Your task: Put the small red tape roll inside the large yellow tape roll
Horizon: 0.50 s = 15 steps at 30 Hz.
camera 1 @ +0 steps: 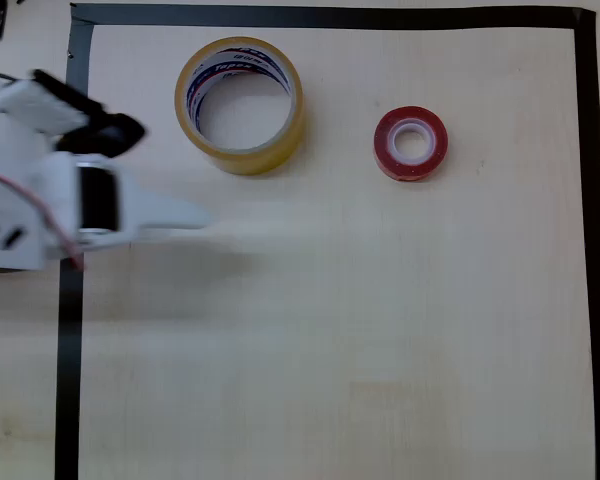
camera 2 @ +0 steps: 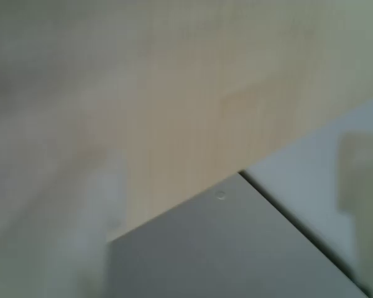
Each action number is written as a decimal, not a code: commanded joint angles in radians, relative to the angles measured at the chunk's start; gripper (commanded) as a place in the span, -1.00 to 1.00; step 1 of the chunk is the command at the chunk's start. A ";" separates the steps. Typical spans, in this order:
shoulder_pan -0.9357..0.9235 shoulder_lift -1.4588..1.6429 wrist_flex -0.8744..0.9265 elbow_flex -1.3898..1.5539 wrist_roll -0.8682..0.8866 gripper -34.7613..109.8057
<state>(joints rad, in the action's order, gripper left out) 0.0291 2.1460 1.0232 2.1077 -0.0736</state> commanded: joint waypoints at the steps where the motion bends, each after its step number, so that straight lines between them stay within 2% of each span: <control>1: 0.034 -0.259 0.083 -0.356 -0.044 -0.28; 3: 0.054 -0.382 0.149 -0.495 -0.086 -0.28; 8: 0.075 -0.535 0.146 -0.673 -0.183 -0.25; 15: 0.080 -0.905 0.305 -1.083 -0.328 -0.21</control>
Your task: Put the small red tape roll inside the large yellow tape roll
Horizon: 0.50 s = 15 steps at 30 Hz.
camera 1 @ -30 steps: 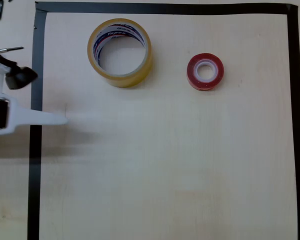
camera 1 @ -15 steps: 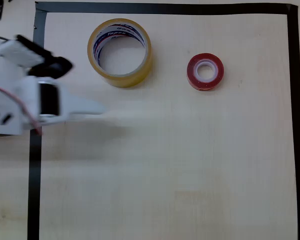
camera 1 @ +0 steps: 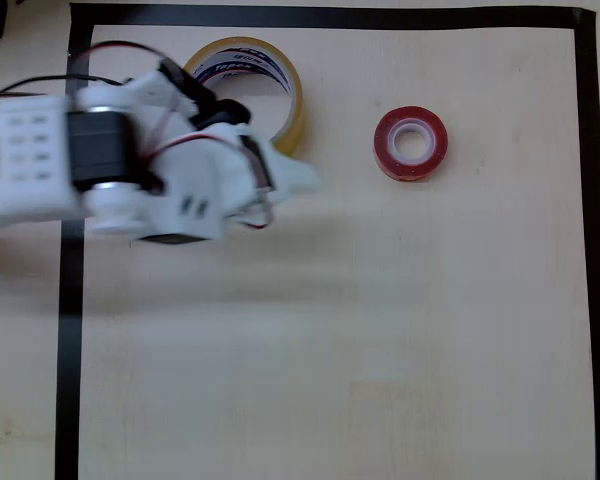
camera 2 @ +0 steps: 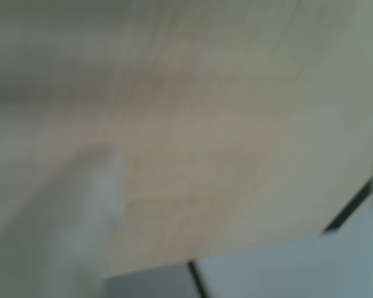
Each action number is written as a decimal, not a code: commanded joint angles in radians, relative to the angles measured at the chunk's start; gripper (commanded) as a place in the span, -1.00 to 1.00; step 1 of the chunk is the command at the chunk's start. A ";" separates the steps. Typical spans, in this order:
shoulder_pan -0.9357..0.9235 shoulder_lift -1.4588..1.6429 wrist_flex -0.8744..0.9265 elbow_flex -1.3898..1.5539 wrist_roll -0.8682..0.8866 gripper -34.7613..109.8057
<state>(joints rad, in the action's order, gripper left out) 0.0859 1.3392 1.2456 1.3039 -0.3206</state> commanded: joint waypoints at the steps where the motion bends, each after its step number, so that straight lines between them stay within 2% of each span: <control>1: 0.025 -0.166 0.126 -0.371 -0.100 -0.21; 3: 0.031 -0.341 0.256 -0.661 -0.140 -0.21; 6: 0.048 -0.730 0.495 -1.364 -0.190 -0.21; 7: 0.060 -0.765 0.497 -1.416 -0.212 -0.21; 9: 0.078 -0.713 0.437 -1.284 -0.224 -0.21; 15: 0.066 -0.669 0.359 -1.290 -0.218 -0.21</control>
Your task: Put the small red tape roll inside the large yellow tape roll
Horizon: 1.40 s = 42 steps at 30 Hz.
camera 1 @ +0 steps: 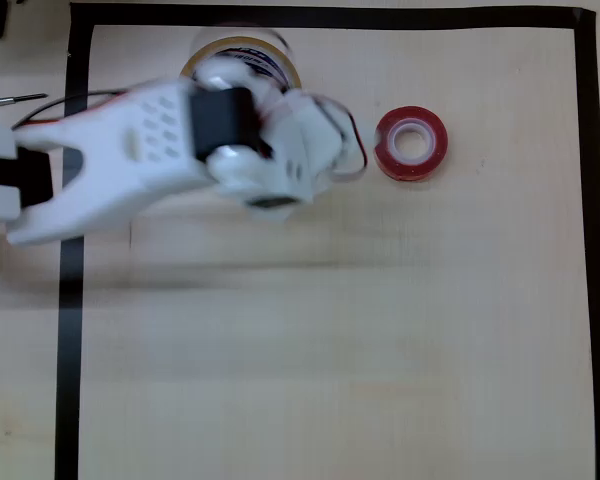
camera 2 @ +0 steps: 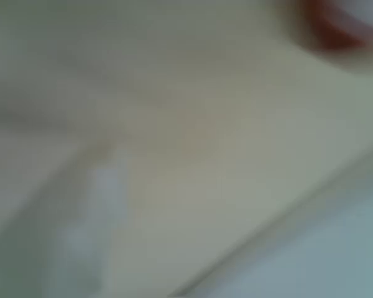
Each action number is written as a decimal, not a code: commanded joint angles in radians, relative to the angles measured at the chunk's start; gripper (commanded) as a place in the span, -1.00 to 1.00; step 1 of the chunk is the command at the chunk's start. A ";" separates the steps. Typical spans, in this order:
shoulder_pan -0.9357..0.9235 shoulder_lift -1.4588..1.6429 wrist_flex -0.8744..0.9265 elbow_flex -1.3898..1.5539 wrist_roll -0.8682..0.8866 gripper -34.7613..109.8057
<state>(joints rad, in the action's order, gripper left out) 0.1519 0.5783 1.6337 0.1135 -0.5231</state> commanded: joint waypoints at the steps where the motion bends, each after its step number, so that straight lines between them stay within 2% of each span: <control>1: -0.002 0.100 -0.040 -0.100 -0.015 -0.21; 8: -0.015 0.097 -0.181 -0.100 0.049 -0.22; 22: -0.029 -0.060 -0.558 -0.112 0.477 -0.22; 33: 0.021 -0.169 -0.629 -0.196 0.657 -0.25; 42: 0.107 -0.146 -0.621 -0.192 0.693 -0.24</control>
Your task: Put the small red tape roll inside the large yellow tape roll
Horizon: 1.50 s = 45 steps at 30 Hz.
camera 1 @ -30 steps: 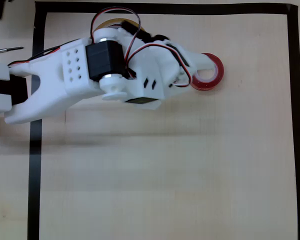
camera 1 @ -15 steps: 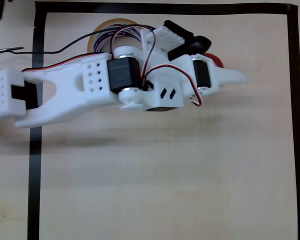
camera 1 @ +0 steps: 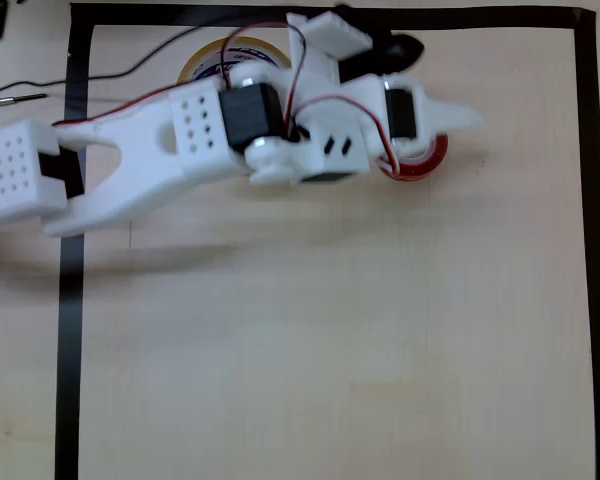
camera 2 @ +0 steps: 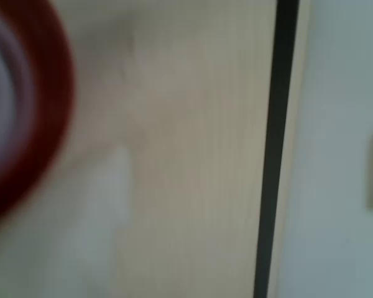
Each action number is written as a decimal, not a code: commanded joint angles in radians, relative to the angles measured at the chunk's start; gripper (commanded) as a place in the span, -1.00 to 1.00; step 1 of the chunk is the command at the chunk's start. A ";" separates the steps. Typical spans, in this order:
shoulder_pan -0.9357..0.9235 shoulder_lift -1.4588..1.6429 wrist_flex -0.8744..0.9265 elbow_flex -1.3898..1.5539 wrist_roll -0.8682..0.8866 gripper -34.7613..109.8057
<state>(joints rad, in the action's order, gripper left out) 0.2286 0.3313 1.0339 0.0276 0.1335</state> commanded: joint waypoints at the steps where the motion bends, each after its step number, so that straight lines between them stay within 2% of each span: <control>1: 0.034 0.101 -0.023 -0.103 0.041 -0.24; 18: 0.057 -0.107 -0.037 -0.218 0.083 -0.21; 45: -0.106 -0.071 0.127 -0.247 0.101 -0.21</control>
<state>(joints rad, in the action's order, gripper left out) 0.1764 0.1641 1.1367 -0.1350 0.2056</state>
